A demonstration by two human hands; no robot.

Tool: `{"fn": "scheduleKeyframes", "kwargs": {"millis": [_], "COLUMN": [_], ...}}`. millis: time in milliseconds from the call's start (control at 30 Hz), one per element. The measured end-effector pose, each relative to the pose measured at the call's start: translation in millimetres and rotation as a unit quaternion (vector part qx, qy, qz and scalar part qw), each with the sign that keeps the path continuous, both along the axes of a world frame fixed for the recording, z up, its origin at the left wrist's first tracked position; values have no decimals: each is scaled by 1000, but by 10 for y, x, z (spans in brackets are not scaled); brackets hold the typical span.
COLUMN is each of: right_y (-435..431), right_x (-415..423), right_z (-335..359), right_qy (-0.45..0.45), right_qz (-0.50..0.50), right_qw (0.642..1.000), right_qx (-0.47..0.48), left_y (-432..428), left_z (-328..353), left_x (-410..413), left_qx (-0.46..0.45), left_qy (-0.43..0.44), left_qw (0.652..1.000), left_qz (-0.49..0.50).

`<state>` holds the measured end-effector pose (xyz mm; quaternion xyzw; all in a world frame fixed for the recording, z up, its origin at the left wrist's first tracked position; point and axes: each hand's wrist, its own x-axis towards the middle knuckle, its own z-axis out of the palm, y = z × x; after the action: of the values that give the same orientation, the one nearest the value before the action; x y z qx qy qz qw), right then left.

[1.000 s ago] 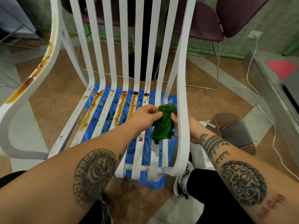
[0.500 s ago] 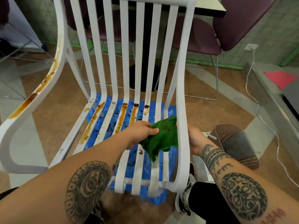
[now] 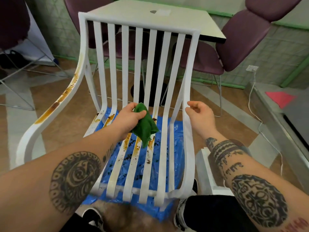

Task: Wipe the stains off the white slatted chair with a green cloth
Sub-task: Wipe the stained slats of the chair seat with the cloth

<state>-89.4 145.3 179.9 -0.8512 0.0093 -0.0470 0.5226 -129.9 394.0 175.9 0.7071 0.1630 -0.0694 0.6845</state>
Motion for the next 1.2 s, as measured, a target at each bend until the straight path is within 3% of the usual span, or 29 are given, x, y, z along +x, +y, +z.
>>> {"fn": "scheduleKeyframes", "kwargs": {"millis": [67, 133, 233, 333, 467, 667, 733, 833, 900, 1033, 1100, 1200], "right_y": [193, 442, 848, 1133, 1230, 1242, 1214, 1185, 1188, 1231, 1277, 1373], "right_x": [-69, -163, -346, -582, -798, -845, -831, -809, -803, -798, -747, -646], "right_z": [144, 262, 294, 116, -120, -90, 5, 170, 260, 420, 445, 477], "right_qy": [-49, -43, 55, 149, 187, 178, 219, 269, 283, 290, 290, 205], "right_qz": [28, 82, 195, 274, 256, 156, 100, 62, 64, 90, 104, 88], "right_qw": [998, 995, 976, 950, 940, 966, 953, 913, 884, 847, 864, 956], "right_qx": [-26, -27, -78, -19, 127, 106, 184, 300, 366, 436, 397, 191], "left_y": [26, 30, 30, 39, 148, 317, 337, 333, 340, 232, 174, 138], "left_z": [100, 180, 278, 353, 440, 559, 580, 478, 345, 322, 347, 345], "left_x": [-13, -28, -82, -207, -356, -512, -533, -565, -585, -647, -647, -581], "left_qx": [23, 42, 54, -36, -171, -310, -283, -56, 35, -80, -106, -98], "left_qy": [8, 21, 40, 99, 164, 178, 176, 156, 131, 83, 51, 13], "left_qw": [1000, 999, 998, 994, 966, 927, 939, 986, 990, 992, 993, 993], "left_qz": [-4, -8, -15, -18, -107, -114, -81, -33, -47, -47, -4, 58]}}
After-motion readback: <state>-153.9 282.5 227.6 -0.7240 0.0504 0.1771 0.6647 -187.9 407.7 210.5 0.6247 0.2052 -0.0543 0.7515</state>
